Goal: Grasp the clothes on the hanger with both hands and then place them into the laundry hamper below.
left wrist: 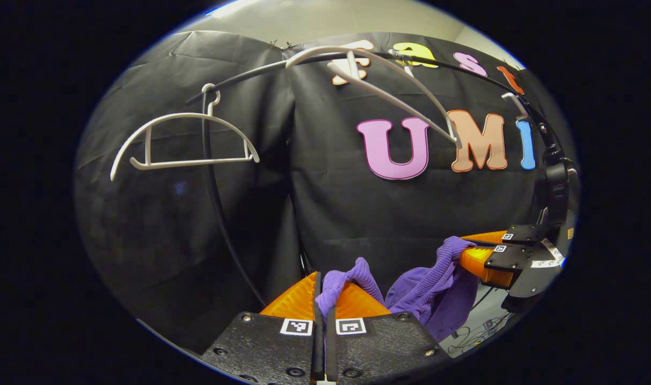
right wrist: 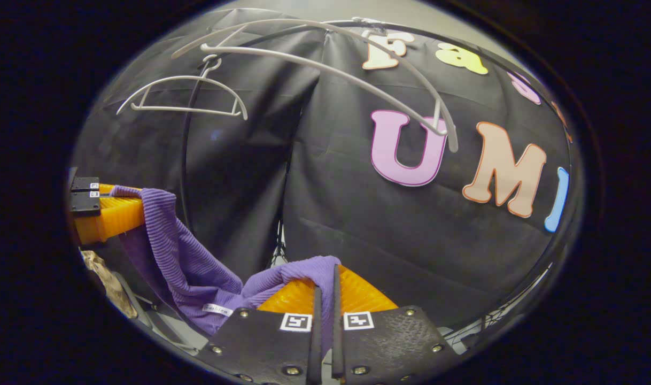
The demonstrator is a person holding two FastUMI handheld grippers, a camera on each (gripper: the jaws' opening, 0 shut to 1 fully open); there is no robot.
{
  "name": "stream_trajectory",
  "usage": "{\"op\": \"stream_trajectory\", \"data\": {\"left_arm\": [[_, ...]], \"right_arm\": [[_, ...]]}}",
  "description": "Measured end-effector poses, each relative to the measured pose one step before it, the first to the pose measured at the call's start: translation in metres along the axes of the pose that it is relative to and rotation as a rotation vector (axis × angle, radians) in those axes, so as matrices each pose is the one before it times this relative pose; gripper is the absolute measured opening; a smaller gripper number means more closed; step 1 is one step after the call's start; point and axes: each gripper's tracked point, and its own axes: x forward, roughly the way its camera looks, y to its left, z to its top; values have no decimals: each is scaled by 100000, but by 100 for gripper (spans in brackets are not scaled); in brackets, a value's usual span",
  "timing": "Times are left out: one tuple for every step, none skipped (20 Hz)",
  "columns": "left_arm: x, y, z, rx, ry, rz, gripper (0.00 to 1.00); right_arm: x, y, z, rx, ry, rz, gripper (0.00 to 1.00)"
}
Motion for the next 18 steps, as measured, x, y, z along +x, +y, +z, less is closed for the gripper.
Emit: {"op": "stream_trajectory", "data": {"left_arm": [[431,33,-473,-71,1511,-242,1],[114,46,-698,61,1230,-29,2],[134,16,-531,91,1319,-69,2],[-38,4,-536,190,1038,-132,2],[6,-6,-490,266,1015,-99,4],[256,33,-493,376,1054,-173,0],[329,-36,-451,373,1101,-161,1],[393,-24,-464,377,1255,-171,2],[214,-64,-408,347,1003,-245,2],[115,71,-304,427,1085,-19,2],[75,60,-472,496,846,79,2],[179,-52,-492,326,879,-11,2],[256,-28,-550,239,1211,-8,2],[163,141,-626,257,1398,75,2],[235,110,-664,228,1607,84,2],[211,95,-599,153,1558,74,2],[203,-43,-563,3,1269,-222,2],[147,-7,-680,2,1527,-180,2]], "right_arm": [[114,112,-481,10,1167,322,5],[-80,273,-650,-113,1117,182,5],[115,-63,-491,76,1018,317,5],[221,-44,-330,158,986,272,7],[102,28,-359,134,980,274,7],[159,10,-558,-23,1041,431,7],[85,83,-520,-127,1069,467,7],[190,182,-366,-408,1056,502,7],[110,181,-231,-487,1004,332,7],[148,132,-420,-430,901,331,7],[190,168,-465,-400,1056,565,7],[149,264,-667,-321,1425,347,7],[195,98,-653,-493,1642,124,7],[241,24,-472,164,1270,463,7],[339,265,-417,384,1477,536,8],[333,244,-775,336,1702,631,8],[236,120,-727,129,1836,329,8],[-1,211,-823,-276,1595,434,8]]}}
